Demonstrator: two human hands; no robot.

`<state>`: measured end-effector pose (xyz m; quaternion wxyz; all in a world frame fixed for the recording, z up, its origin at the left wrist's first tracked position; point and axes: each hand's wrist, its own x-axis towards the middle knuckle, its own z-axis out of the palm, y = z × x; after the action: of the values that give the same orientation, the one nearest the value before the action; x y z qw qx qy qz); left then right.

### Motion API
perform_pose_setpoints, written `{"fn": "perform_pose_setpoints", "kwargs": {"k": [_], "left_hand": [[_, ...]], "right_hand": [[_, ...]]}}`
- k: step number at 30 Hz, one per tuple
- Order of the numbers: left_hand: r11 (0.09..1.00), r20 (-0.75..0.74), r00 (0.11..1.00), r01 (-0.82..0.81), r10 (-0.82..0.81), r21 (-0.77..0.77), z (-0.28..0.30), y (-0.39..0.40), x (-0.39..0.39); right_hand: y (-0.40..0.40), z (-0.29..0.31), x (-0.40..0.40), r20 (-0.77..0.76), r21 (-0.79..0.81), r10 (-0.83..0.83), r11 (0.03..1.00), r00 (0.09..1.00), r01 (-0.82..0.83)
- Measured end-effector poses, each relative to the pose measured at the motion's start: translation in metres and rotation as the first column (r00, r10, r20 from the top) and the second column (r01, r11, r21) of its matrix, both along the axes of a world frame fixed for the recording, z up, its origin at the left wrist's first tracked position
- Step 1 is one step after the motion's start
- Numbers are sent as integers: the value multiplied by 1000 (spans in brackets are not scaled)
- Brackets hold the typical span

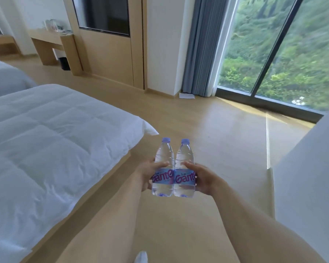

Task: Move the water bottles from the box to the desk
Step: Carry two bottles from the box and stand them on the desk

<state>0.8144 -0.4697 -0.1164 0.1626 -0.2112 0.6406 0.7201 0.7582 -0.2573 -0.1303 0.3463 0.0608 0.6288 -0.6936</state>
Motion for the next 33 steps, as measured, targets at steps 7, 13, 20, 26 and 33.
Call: {"fn": "perform_pose_setpoints", "kwargs": {"k": [7, 13, 20, 26, 33], "left_hand": [[996, 53, 995, 81, -79, -27, 4, -42, -95], [987, 86, 984, 159, -155, -39, 2, -64, -170], [976, 94, 973, 213, -209, -32, 1, -51, -242], [982, 86, 982, 175, -169, -64, -5, -34, -319], [987, 76, 992, 106, -97, -118, -2, -7, -427]], "right_hand": [[-40, -1, -80, 42, -40, -38, 998, 998, 39], [-64, -2, -133, 38, -75, -95, 992, 995, 98], [-48, -12, -196, 50, -35, -142, 989, 989, 144], [-27, -26, -278, 51, -24, -97, 995, 994, 98], [-4, -27, -401, 87, 28, -58, 998, 995, 56]]}}
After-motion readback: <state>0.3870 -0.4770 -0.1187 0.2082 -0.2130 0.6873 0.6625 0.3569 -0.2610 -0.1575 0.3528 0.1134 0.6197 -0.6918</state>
